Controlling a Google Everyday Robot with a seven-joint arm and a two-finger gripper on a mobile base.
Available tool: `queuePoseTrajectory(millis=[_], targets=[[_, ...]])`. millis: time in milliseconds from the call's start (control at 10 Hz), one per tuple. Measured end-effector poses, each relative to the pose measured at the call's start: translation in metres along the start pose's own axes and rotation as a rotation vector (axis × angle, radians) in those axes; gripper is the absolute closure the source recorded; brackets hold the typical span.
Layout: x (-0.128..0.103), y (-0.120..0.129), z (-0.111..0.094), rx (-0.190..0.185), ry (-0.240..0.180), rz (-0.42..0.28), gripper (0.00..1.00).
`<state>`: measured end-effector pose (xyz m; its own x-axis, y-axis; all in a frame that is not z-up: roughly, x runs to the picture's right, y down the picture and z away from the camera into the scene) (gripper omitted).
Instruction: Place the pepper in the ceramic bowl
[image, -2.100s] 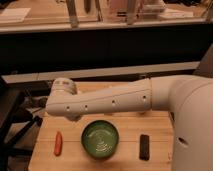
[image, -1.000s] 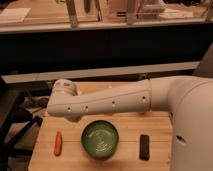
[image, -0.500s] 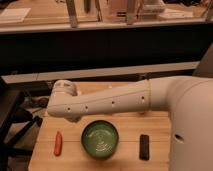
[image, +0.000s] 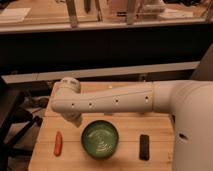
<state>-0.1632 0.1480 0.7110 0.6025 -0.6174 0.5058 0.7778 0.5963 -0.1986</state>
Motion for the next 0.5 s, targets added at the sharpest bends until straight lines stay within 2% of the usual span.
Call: queuePoseTrajectory(millis=[100, 500], targets=[[-0.005, -0.005, 0.004, 0.008, -0.04, -0.02, 0.2], [-0.02, -0.014, 0.015, -0.006, -0.079, -0.074, 0.2]])
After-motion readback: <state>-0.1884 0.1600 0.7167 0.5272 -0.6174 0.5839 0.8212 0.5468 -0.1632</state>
